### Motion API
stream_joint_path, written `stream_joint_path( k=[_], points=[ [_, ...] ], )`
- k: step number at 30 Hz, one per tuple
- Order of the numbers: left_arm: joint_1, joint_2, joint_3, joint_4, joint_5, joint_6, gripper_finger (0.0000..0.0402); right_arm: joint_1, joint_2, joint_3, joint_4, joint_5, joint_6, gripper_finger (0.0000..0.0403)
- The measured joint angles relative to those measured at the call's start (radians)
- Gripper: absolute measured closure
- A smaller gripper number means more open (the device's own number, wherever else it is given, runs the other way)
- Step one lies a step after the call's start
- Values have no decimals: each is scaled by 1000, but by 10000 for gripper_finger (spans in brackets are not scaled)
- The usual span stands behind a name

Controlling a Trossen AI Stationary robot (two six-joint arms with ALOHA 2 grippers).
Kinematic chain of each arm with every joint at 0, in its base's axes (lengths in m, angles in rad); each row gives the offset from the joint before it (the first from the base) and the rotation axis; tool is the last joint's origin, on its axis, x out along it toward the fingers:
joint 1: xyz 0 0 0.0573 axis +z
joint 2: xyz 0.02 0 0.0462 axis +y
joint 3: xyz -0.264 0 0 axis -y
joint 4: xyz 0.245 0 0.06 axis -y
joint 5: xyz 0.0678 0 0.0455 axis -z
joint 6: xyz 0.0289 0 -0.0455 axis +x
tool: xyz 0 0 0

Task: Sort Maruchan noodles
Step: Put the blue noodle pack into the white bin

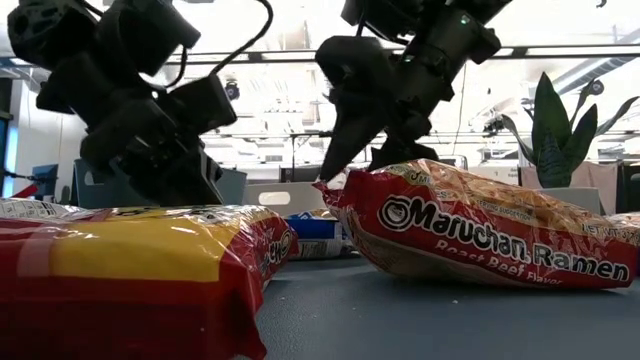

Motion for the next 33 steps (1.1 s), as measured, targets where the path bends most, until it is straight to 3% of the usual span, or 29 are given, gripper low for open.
stream_joint_path(
  k=[9, 15, 24, 33],
  points=[
    [0, -151, -5, -147, -85, 79, 361, 46, -7, -22, 5, 23, -106, 164],
    [1, -180, -29, -188, -141, 128, 291, 50, -7, -63, 72, 26, -110, 169],
    [4, -120, -30, -135, -167, 190, 183, 49, -7, -72, 86, 25, -138, 170],
    [24, -77, -33, -99, -167, 231, 176, 49, -7, -97, 123, 25, -135, 170]
  ],
)
